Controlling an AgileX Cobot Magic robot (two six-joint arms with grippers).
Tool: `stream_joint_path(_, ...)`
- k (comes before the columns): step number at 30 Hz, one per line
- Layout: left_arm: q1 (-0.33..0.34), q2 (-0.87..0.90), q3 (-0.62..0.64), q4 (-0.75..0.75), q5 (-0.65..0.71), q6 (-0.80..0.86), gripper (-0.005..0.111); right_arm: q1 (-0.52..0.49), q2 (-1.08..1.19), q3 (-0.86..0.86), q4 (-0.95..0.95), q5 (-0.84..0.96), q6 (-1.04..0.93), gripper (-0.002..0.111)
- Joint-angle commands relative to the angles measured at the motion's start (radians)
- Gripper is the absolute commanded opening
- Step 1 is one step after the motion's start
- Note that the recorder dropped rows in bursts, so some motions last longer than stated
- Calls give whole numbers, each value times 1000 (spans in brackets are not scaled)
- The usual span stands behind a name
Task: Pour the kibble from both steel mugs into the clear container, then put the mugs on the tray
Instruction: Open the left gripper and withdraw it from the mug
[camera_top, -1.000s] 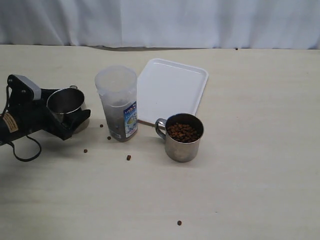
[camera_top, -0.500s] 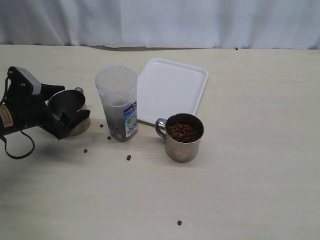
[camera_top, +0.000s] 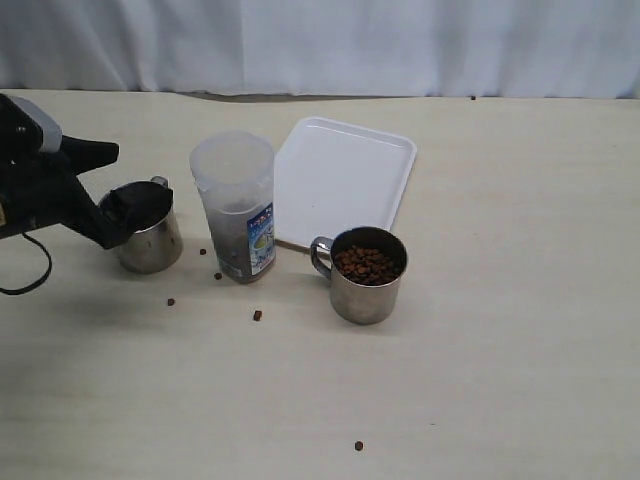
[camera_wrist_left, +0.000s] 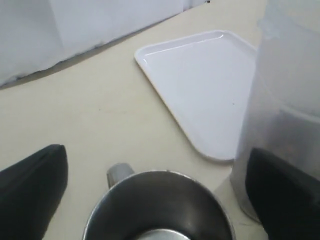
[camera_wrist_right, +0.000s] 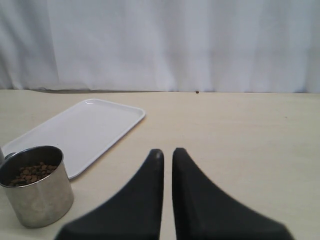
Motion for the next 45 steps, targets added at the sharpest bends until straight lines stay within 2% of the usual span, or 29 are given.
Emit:
stream_joint_path(1, 2, -61, -4, 17, -8, -51, 81, 3, -3, 5, 1, -8, -7, 5)
stream_joint_path(8, 2, -181, -4, 81, 1, -248, 80, 3, -3, 5, 1, -8, -7, 5)
stream_joint_path(10, 2, -221, -4, 98, 17, -362, 74, 3, -3, 5, 1, -8, -7, 5)
stream_joint_path(12, 2, -264, -4, 115, 30, -425, 57, 3, -3, 5, 1, -8, -7, 5)
stream_joint_path(17, 2, -424, -4, 191, 42, -552, 2, 3, -3, 5, 1, -8, -7, 5)
stream_joint_path(20, 2, -537, -1, 241, 67, -642, 0, 3, -3, 5, 1, -8, -7, 5)
stream_joint_path(23, 2, -664, 47, 181, 197, -641, 0, 3, -3, 5, 1, -8, -7, 5)
stream_joint_path(26, 2, -812, 147, -20, 340, -496, 0, 3, -3, 5, 1, -8, -7, 5)
stream_joint_path(29, 2, -960, 276, -242, 352, -307, 0, 3, -3, 5, 1, -8, -7, 5)
stream_joint_path(35, 2, -1242, 509, -611, 354, -68, 0, 3, -3, 5, 1, -8, -7, 5)
stream_joint_path(40, 2, -1428, 610, -707, 446, -2, 0, 3, -3, 5, 1, -8, -7, 5)
stream_joint_path(45, 2, -1542, 636, -755, 507, 21, 0, 3, -3, 5, 1, -8, -7, 5)
